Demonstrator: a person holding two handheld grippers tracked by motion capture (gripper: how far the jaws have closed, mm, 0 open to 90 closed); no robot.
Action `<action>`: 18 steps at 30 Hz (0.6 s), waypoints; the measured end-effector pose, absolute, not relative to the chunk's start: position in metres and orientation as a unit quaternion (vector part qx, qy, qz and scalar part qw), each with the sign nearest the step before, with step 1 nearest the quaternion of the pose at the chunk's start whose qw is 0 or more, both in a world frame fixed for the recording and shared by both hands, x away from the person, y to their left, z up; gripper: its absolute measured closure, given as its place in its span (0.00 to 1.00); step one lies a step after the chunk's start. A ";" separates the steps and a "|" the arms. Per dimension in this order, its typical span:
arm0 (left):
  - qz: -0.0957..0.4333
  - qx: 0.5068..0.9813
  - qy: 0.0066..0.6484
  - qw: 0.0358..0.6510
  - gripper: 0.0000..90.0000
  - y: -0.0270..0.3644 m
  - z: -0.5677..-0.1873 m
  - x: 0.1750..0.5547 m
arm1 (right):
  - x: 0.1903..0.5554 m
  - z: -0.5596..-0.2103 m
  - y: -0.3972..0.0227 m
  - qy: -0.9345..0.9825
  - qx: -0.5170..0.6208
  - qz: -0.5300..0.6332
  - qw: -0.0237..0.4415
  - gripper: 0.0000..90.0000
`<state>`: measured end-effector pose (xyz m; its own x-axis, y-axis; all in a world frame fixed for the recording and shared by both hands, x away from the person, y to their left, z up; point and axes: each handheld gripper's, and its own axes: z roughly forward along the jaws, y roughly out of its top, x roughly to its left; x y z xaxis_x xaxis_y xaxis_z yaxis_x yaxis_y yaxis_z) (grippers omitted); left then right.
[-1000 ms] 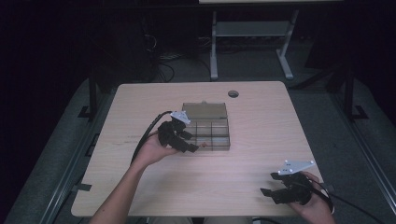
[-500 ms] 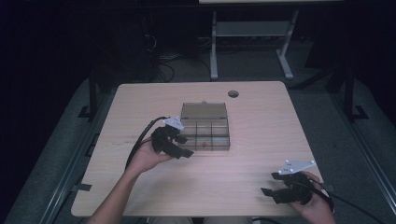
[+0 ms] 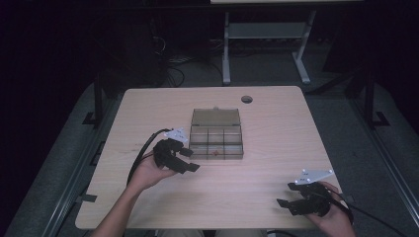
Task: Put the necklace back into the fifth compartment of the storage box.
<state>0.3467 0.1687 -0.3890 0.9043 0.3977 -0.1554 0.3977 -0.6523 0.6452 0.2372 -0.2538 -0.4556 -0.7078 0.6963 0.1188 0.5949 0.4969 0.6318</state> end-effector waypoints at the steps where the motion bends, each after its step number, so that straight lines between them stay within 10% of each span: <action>1: -0.001 0.908 0.221 0.356 0.39 0.170 -0.390 0.345 | 0.237 -0.456 -0.253 0.862 0.375 0.333 0.076 0.30; 18: -0.003 0.907 0.222 0.357 0.38 0.186 -0.396 0.329 | 0.238 -0.458 -0.250 0.865 0.373 0.327 0.075 0.30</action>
